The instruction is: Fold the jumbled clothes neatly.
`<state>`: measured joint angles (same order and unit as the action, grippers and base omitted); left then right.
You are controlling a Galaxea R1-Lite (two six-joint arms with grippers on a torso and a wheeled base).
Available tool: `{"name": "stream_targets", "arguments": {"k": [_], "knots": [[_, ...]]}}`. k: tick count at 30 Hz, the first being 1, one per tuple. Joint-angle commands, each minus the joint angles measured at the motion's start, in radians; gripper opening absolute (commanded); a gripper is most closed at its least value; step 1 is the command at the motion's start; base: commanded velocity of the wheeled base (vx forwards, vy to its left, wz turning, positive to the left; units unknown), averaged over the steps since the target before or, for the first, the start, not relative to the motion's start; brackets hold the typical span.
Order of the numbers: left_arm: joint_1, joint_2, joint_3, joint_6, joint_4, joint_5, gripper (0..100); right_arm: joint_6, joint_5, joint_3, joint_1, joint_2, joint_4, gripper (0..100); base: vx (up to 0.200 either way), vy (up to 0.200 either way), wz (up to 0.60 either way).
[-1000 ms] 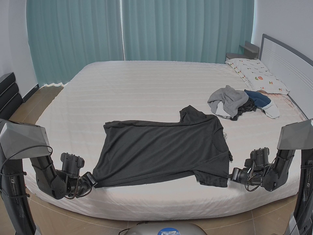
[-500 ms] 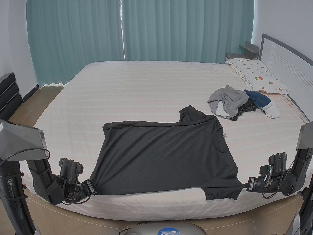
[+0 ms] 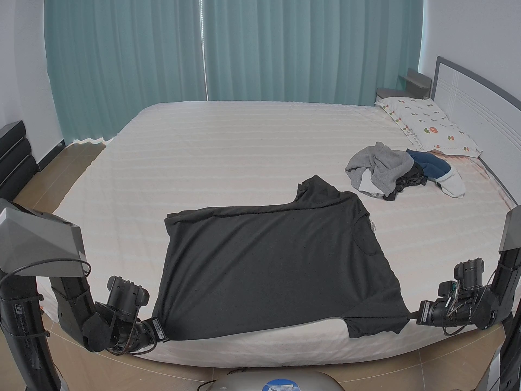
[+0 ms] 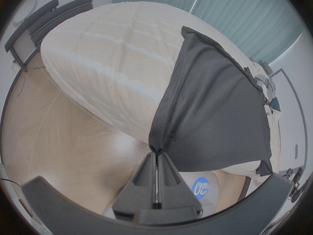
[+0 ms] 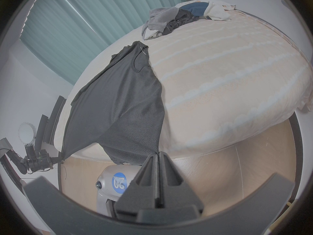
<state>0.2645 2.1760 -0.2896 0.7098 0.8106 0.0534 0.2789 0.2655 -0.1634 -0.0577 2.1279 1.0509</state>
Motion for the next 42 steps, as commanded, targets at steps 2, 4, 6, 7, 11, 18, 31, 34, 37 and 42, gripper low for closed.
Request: {"name": "stream_targets", "arguments": {"k": [2,4,6,7,11,18,31,34,37,42], "knots": [[0.021,0.002,-0.002,0.0,-0.01,0.0,0,0.0,0.001,0.005,0.001,0.027,0.003,0,0.0,0.0,0.0],[0.022,0.002,-0.003,0.0,-0.011,0.0,0,0.0,0.001,0.004,-0.001,0.053,0.012,0,0.0,0.0,0.0],[0.022,0.002,-0.003,0.0,-0.011,0.0,0,0.0,0.001,0.001,-0.001,0.064,0.02,0,0.0,0.0,0.0],[0.024,0.002,-0.005,0.0,-0.011,0.0,0,0.0,0.001,0.001,-0.001,0.067,0.023,0,0.0,0.0,0.0],[0.027,0.002,-0.013,0.0,-0.011,0.0,0,0.002,0.001,-0.005,0.01,0.081,0.028,0,0.0,0.0,0.0],[0.03,0.002,-0.017,0.0,-0.01,0.0,100,0.017,0.004,-0.028,0.012,0.072,0.029,100,0.0,0.0,0.0],[-0.013,-0.14,-0.014,-0.032,-0.013,-0.003,100,0.296,0.143,-0.03,0.009,-0.028,0.092,100,0.0,0.0,0.0],[-0.017,-0.147,-0.017,-0.033,-0.011,-0.003,100,0.388,0.172,-0.051,0.009,-0.02,0.104,100,0.0,0.0,0.0],[-0.025,-0.142,-0.019,-0.032,-0.01,-0.004,100,0.47,0.189,-0.067,0.006,-0.019,0.109,100,0.0,0.0,0.0],[-0.053,-0.139,-0.023,-0.03,-0.004,-0.014,100,0.523,0.201,-0.084,0.006,0.032,0.126,100,0.0,0.12,0.0]]}}
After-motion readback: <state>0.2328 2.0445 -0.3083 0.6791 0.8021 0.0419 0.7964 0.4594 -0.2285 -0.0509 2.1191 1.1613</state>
